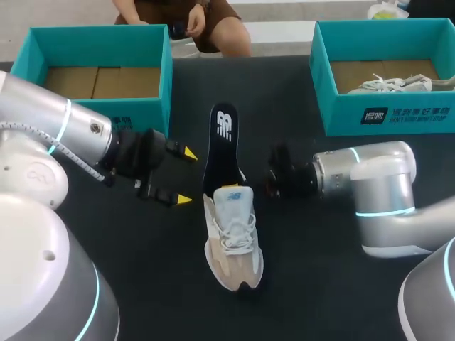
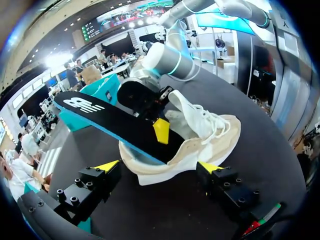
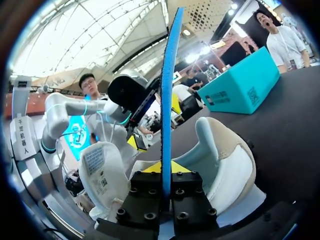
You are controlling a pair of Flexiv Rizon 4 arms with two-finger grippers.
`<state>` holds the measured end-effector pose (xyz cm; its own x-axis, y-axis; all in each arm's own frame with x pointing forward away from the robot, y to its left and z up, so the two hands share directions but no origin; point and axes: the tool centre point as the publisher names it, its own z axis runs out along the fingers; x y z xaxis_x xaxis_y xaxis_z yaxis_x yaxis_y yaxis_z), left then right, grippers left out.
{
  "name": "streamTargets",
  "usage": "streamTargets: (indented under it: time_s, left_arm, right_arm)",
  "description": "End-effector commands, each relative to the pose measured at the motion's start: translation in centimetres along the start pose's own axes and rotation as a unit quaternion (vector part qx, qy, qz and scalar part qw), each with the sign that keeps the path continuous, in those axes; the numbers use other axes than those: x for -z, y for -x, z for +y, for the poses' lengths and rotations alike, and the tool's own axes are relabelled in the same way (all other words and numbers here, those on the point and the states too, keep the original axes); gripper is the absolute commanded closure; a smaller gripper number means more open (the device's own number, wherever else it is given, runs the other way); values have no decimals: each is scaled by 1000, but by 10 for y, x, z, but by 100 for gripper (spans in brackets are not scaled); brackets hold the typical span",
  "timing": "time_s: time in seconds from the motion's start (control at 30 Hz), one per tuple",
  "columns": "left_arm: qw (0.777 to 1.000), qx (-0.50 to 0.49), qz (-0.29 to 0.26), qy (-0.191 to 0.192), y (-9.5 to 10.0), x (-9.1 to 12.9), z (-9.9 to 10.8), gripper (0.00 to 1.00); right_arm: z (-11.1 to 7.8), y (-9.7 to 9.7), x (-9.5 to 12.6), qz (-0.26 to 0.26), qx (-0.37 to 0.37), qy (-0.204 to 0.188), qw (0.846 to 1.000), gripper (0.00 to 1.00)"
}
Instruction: Take the shoe out of the shoebox, open the shoe tongue, remove and reinsert the insole, then place the shoe into the shoebox
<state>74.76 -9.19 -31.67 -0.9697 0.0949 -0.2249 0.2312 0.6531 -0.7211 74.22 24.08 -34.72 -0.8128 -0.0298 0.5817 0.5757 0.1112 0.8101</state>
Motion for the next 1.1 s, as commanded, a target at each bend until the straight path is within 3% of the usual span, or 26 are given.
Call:
streamTargets:
  time_s: [0.03,0.47,0.7,0.83,0.87,1.1]
  left_arm:
    - [1000,0,0,2,0,0,-1,0]
    - [1000,0,0,2,0,0,-1,0]
    - [1000,0,0,2,0,0,-1,0]
    - [1000,0,0,2,0,0,-1,0]
    - [1000,0,0,2,0,0,-1,0]
    - [1000,0,0,2,0,0,-1,0]
  right_arm:
    - [7,-1,2,-2,6,-9,1000,85]
    - [27,4,6,1,25,-27,999,79]
    - [35,14,9,22,27,-43,998,81]
    - [32,16,10,24,18,-45,999,88]
    - [30,16,9,25,14,-45,999,99]
    - [2,11,3,31,-40,-49,998,100]
